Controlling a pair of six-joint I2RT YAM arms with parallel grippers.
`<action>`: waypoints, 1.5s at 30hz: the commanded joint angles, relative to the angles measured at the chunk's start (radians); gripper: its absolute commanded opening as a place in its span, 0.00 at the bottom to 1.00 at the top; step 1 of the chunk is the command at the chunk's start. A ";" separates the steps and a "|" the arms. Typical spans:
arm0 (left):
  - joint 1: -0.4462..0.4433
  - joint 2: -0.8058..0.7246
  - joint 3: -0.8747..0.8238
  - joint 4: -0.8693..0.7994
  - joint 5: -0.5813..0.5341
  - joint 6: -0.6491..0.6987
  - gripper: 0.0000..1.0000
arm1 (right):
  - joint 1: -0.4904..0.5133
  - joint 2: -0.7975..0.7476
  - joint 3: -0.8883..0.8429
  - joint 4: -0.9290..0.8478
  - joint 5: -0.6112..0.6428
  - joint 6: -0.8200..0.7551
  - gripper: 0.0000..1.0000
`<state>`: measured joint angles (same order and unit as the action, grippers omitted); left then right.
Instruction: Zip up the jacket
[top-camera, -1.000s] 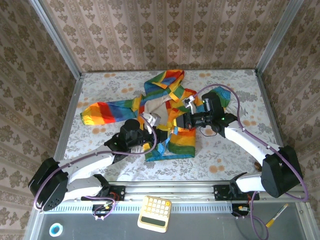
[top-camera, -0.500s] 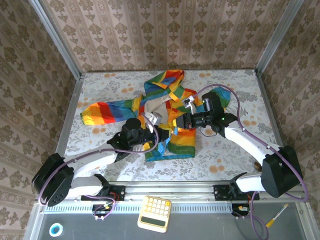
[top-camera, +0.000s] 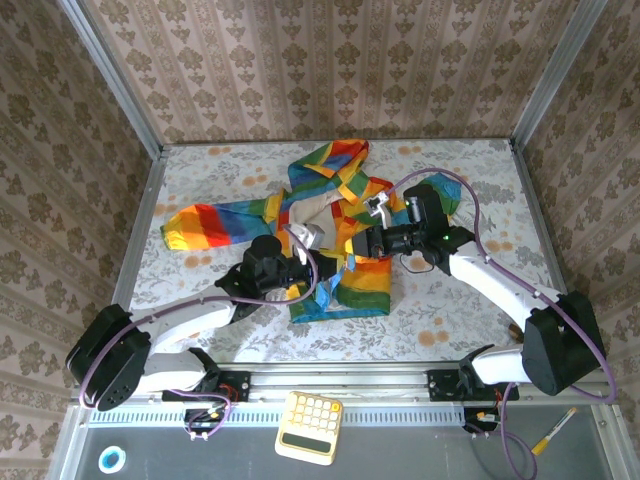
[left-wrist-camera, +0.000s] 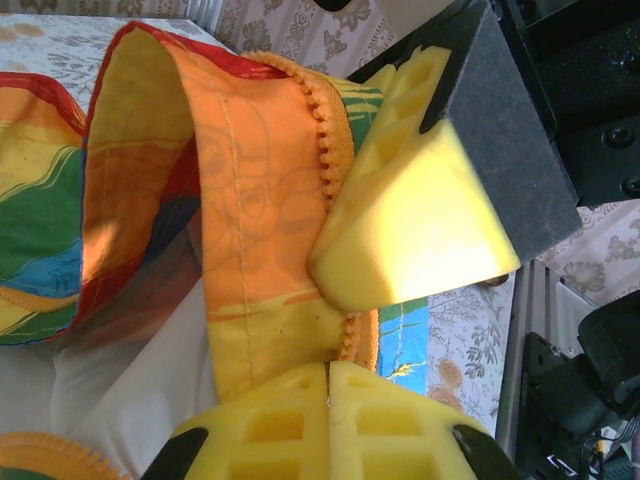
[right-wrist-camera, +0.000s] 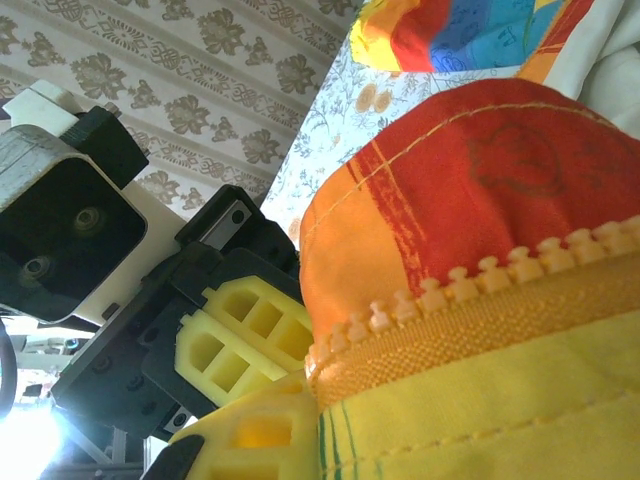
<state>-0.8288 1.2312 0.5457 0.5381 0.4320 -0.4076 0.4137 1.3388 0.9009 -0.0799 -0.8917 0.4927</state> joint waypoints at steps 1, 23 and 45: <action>0.006 0.008 0.022 0.020 0.039 -0.010 0.01 | -0.003 -0.003 0.006 0.025 -0.035 -0.002 0.00; -0.021 0.030 0.017 0.000 0.068 -0.031 0.00 | -0.006 0.000 0.000 0.028 -0.056 -0.024 0.00; 0.019 -0.132 -0.099 -0.013 -0.009 -0.033 0.38 | -0.009 0.008 -0.013 0.052 -0.048 -0.029 0.00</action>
<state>-0.8238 1.1225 0.4702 0.5037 0.4461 -0.4267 0.4103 1.3437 0.9001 -0.0521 -0.9207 0.4915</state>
